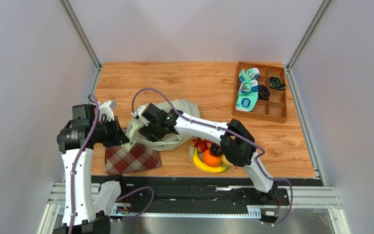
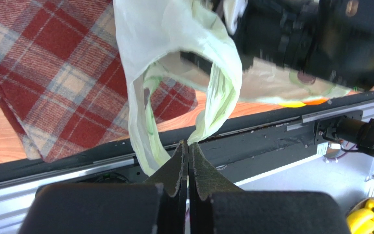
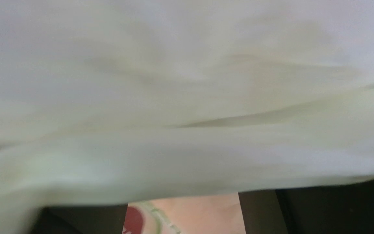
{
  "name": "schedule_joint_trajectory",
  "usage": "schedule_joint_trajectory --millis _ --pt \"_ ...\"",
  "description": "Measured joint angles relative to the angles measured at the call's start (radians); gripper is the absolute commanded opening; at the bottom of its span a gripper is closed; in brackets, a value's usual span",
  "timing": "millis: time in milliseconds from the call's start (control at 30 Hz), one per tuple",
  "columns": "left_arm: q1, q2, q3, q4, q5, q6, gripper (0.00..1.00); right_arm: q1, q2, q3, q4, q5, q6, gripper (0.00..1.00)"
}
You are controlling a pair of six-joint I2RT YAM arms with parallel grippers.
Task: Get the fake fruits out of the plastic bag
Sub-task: Adjust the plastic bag at the center of the board.
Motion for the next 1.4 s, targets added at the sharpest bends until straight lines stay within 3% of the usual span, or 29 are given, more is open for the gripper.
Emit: schedule_joint_trajectory --millis 200,300,600,767,1033,1200,1400 --pt "-0.002 -0.013 0.032 -0.021 0.032 0.031 0.0 -0.026 0.01 0.009 0.022 0.106 0.019 0.72" --pt "-0.003 -0.023 0.089 -0.018 0.063 0.055 0.0 -0.032 0.005 -0.008 0.03 0.105 0.023 0.72" --pt "-0.016 -0.053 0.071 -0.026 0.116 0.072 0.0 -0.098 -0.01 -0.019 0.018 0.071 0.036 0.72" --pt "-0.024 -0.059 0.077 -0.027 0.174 0.1 0.0 -0.144 -0.015 -0.015 -0.003 0.03 0.069 0.71" --pt "-0.035 -0.053 0.219 -0.024 0.283 0.158 0.0 -0.254 -0.047 0.014 -0.045 -0.351 0.138 0.65" --pt "-0.037 -0.058 0.204 -0.024 0.321 0.164 0.0 -0.28 -0.046 0.032 -0.037 -0.339 0.172 0.62" --pt "-0.037 -0.053 0.177 -0.027 0.346 0.161 0.0 -0.209 0.01 0.053 -0.017 -0.265 0.187 0.63"
